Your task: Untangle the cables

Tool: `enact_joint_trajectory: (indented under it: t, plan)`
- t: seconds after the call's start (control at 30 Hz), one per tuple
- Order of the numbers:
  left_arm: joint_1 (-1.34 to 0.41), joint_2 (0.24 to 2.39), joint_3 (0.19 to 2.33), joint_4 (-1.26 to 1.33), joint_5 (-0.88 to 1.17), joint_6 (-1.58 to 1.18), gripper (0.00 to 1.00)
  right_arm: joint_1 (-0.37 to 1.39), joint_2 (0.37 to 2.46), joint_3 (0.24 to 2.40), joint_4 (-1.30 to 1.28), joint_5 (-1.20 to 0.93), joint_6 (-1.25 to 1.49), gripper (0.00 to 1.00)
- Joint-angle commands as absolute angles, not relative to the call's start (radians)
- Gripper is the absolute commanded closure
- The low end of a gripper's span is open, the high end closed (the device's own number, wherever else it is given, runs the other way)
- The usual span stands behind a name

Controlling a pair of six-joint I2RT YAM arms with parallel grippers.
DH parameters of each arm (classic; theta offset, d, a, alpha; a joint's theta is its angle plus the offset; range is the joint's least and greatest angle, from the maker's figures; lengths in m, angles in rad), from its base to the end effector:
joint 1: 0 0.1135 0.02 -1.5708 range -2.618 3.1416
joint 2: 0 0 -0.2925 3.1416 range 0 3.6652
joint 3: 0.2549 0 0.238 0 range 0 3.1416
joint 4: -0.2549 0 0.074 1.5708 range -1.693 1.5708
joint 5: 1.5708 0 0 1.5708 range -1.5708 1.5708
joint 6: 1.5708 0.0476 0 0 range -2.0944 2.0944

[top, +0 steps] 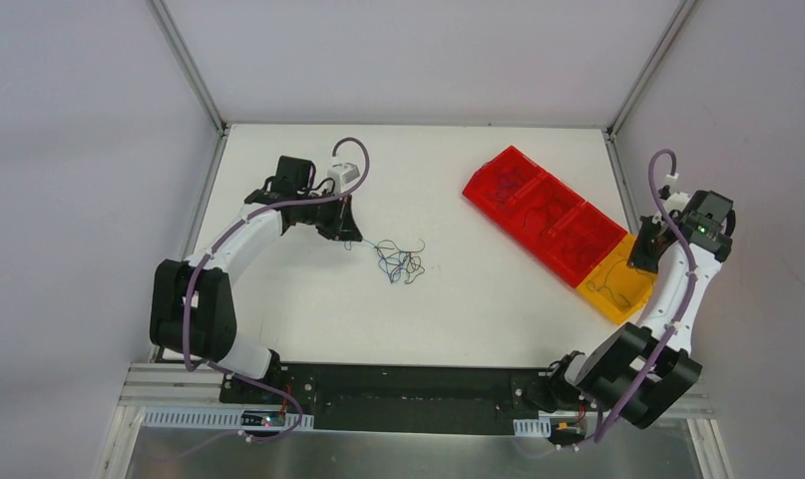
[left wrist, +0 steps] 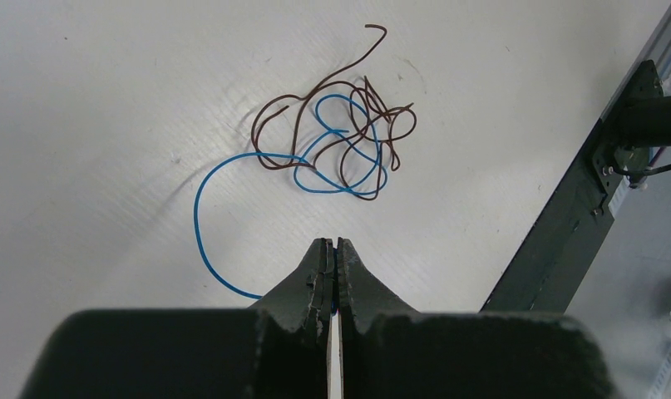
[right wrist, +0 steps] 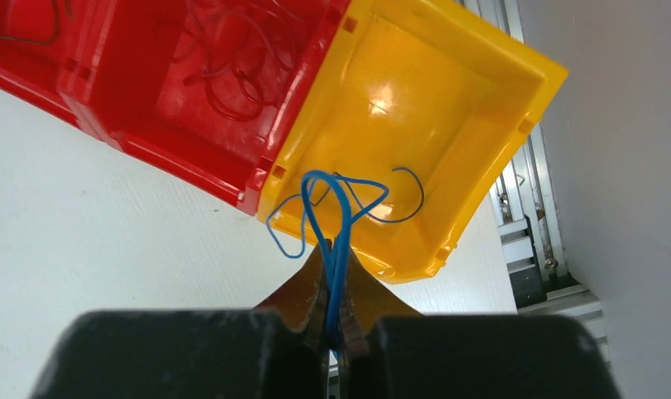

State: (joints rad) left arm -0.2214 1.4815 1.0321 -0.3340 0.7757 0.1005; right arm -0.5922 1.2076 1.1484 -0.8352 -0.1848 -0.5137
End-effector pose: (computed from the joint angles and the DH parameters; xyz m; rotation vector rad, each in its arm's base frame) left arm 0.2892 -0.0993 0.2826 0.7317 2.1428 -0.9664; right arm 0.1917 -0.1184 0.3390 0.0164 2.4618 -0.2605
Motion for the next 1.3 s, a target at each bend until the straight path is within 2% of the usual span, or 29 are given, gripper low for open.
enact_joint_trajectory:
  t: [0.0,0.07,0.3,0.5,0.6,0.73,0.8,0.9,0.93,0.97,1.1,1.27]
  plan:
    - [-0.221,1.515,1.092,-0.396,0.779,0.146,1.00,-0.634,1.224,1.081,-0.755,-0.194,-0.541,0.94]
    - [-0.221,1.526,1.101,-0.406,0.781,0.148,1.00,-0.636,1.248,1.068,-0.730,-0.202,-0.533,0.93]
    - [-0.221,1.565,1.130,-0.430,0.776,0.141,1.00,-0.646,1.376,1.082,-0.578,-0.203,-0.507,1.00]
    - [-0.221,1.590,1.158,-0.449,0.767,0.152,1.00,-0.622,1.514,1.168,-0.535,-0.230,-0.488,0.96]
    - [-0.221,1.597,1.169,-0.460,0.763,0.168,1.00,-0.620,1.539,1.199,-0.559,-0.254,-0.436,0.82]
    - [-0.221,1.600,1.177,-0.489,0.777,0.208,1.00,-0.620,1.491,1.223,-0.644,-0.291,-0.388,0.43]
    - [-0.221,1.599,1.178,-0.509,0.778,0.232,1.00,-0.624,1.443,1.241,-0.717,-0.292,-0.393,0.33]
    - [-0.221,1.596,1.168,-0.529,0.779,0.246,0.68,-0.626,1.340,1.262,-0.803,-0.316,-0.435,0.20]
    - [-0.222,1.597,1.164,-0.529,0.780,0.240,0.59,-0.623,1.308,1.272,-0.823,-0.331,-0.440,0.16]
    - [-0.225,1.604,1.162,-0.529,0.781,0.228,0.54,-0.612,1.279,1.289,-0.859,-0.361,-0.445,0.14]
    - [-0.228,1.688,1.192,-0.524,0.772,0.144,0.45,-0.423,1.221,1.325,-0.945,-0.516,-0.363,0.12]
    - [-0.237,1.805,1.251,-0.500,0.761,0.069,0.40,-0.052,1.264,1.258,-0.769,-0.588,-0.159,0.12]
